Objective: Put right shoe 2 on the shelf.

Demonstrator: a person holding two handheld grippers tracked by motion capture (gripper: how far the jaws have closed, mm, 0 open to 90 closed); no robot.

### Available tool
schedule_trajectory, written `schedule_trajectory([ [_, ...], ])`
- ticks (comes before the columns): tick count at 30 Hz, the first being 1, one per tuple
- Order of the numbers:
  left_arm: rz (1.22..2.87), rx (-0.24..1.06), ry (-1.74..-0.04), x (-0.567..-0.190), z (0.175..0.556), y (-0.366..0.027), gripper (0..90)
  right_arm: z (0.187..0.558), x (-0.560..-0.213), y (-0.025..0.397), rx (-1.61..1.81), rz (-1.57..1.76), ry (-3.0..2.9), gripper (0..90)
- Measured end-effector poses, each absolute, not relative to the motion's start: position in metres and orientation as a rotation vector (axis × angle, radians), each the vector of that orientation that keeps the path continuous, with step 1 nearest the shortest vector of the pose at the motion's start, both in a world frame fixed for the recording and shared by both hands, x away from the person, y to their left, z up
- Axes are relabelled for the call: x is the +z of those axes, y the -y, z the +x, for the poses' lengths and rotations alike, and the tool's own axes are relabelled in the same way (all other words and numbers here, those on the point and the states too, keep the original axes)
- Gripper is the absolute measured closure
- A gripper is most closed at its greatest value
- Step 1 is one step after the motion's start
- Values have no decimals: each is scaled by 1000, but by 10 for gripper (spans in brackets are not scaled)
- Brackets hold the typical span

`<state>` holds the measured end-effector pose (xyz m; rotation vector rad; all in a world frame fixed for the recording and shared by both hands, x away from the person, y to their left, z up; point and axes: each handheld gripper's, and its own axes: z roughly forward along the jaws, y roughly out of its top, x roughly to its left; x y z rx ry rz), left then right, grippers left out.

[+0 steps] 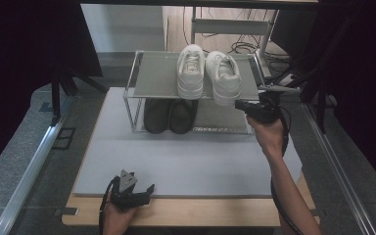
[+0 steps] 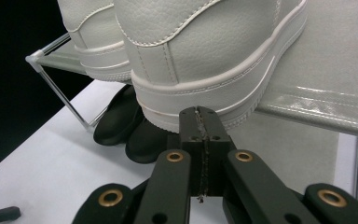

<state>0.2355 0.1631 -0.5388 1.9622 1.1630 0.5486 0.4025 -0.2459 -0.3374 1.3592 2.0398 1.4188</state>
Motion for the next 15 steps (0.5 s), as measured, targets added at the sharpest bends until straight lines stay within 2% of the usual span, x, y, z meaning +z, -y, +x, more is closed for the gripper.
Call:
schedule_trajectory([
  [15, 1961, 549, -1162, -539, 236, -163, 132, 407, -338, 245, 1447, 1375, -2039, 900],
])
